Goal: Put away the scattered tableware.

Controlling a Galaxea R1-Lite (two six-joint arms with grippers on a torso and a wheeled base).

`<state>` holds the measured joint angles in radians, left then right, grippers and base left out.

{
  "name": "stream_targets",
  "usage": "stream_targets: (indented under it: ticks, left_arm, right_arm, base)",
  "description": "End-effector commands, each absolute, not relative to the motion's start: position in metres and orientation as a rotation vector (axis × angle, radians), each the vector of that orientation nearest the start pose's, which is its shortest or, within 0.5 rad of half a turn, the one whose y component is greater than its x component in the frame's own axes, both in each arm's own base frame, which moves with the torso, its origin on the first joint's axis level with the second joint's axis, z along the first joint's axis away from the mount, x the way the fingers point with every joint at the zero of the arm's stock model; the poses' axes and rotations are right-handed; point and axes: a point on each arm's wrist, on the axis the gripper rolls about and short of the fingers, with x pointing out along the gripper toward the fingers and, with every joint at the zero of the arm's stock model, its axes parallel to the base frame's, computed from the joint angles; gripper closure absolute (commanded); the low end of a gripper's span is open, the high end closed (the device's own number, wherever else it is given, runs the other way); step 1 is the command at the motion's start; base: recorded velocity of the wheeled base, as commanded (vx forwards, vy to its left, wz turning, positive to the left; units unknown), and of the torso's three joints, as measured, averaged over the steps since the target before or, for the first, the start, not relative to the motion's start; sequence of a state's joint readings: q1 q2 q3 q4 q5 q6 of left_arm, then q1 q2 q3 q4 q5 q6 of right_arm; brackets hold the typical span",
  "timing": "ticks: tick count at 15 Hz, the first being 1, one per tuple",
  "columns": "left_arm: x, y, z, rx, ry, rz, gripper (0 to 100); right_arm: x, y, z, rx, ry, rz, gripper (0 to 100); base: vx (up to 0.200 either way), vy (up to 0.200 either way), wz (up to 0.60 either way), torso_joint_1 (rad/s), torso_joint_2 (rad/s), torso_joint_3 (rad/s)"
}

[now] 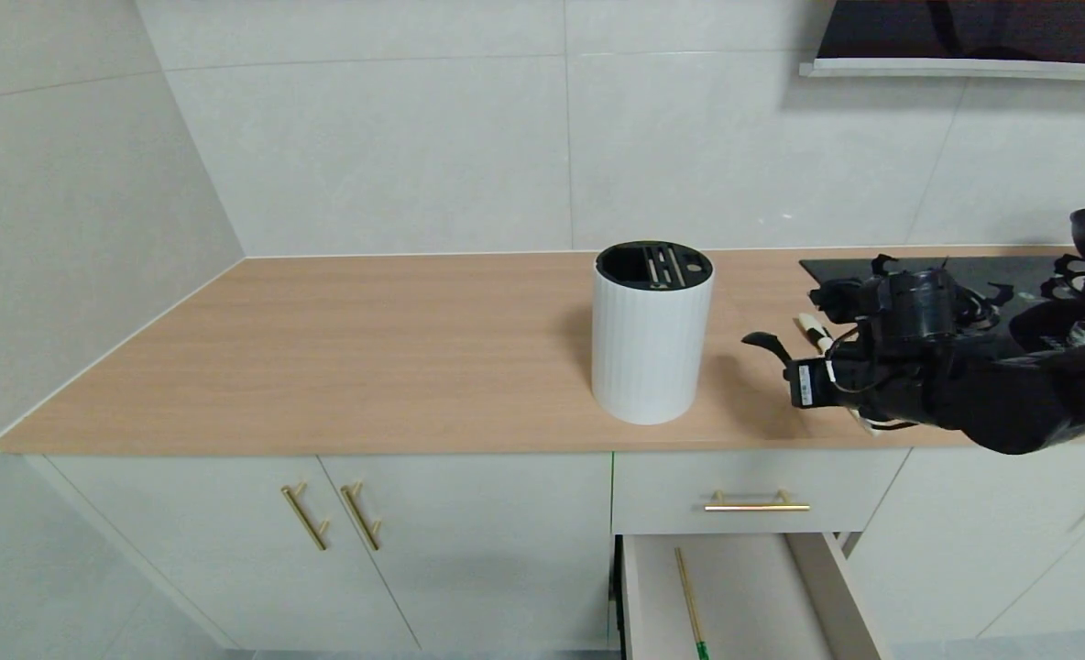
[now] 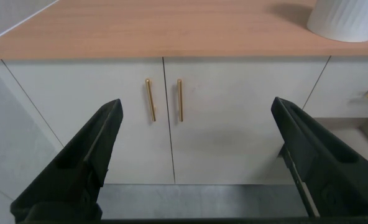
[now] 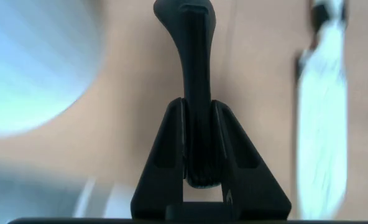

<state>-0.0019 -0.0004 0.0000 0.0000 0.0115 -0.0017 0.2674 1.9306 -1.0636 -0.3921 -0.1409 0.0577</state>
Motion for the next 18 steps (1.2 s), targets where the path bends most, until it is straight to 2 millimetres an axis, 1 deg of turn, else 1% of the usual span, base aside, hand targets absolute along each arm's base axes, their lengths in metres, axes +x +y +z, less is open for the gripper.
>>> stream_targets:
  ticks: [1, 2, 3, 4, 6, 8, 9, 12, 14, 16, 18]
  left_arm:
    - [-0.023, 0.0, 0.075, -0.002, 0.0, 0.011, 0]
    - [-0.023, 0.0, 0.075, -0.002, 0.0, 0.011, 0]
    - [-0.023, 0.0, 0.075, -0.002, 0.0, 0.011, 0]
    - [-0.023, 0.0, 0.075, -0.003, 0.0, 0.011, 0]
    - [-0.023, 0.0, 0.075, -0.002, 0.0, 0.011, 0]
    - [-0.023, 0.0, 0.075, -0.002, 0.0, 0.011, 0]
    - [-0.023, 0.0, 0.075, -0.002, 0.0, 0.011, 0]
    - [-0.023, 0.0, 0.075, -0.002, 0.0, 0.011, 0]
    - [-0.023, 0.0, 0.075, -0.002, 0.0, 0.011, 0]
    - [-0.023, 0.0, 0.075, -0.002, 0.0, 0.011, 0]
    - [-0.023, 0.0, 0.075, -0.002, 0.0, 0.011, 0]
  right_arm:
    - [0.318, 0.102, 0.185, 0.011, 0.403, 0.082, 100]
    - [0.31, 0.1, 0.193, 0.044, 0.377, 0.04, 100]
    - [0.301, 0.097, 0.195, 0.052, 0.375, 0.012, 100]
    - [0.287, 0.095, 0.192, 0.042, 0.385, 0.0, 100]
    - [0.262, 0.088, 0.181, 0.032, 0.427, 0.001, 100]
    - [0.245, 0.083, 0.165, 0.021, 0.482, -0.003, 100]
    - [0.24, 0.081, 0.16, 0.026, 0.496, 0.002, 100]
    - [0.243, 0.09, 0.148, 0.008, 0.524, 0.031, 100]
    - [0.24, 0.099, 0.144, -0.006, 0.54, 0.06, 100]
    - [0.238, 0.101, 0.142, -0.011, 0.547, 0.07, 100]
    - [0.236, 0.101, 0.136, -0.024, 0.568, 0.071, 100]
  base:
    - [0.0, 0.0, 0.0, 0.0, 0.0, 0.0]
    - [0.0, 0.0, 0.0, 0.0, 0.0, 0.0]
    - [0.0, 0.0, 0.0, 0.0, 0.0, 0.0]
    - [0.0, 0.0, 0.0, 0.0, 0.0, 0.0]
    - [0.0, 0.0, 0.0, 0.0, 0.0, 0.0]
    - [0.0, 0.0, 0.0, 0.0, 0.0, 0.0]
    - [0.0, 0.0, 0.0, 0.0, 0.0, 0.0]
    - [0.0, 0.0, 0.0, 0.0, 0.0, 0.0]
    - [0.0, 0.0, 0.0, 0.0, 0.0, 0.0]
    - [0.0, 0.0, 0.0, 0.0, 0.0, 0.0]
    - [0.0, 0.0, 0.0, 0.0, 0.0, 0.0]
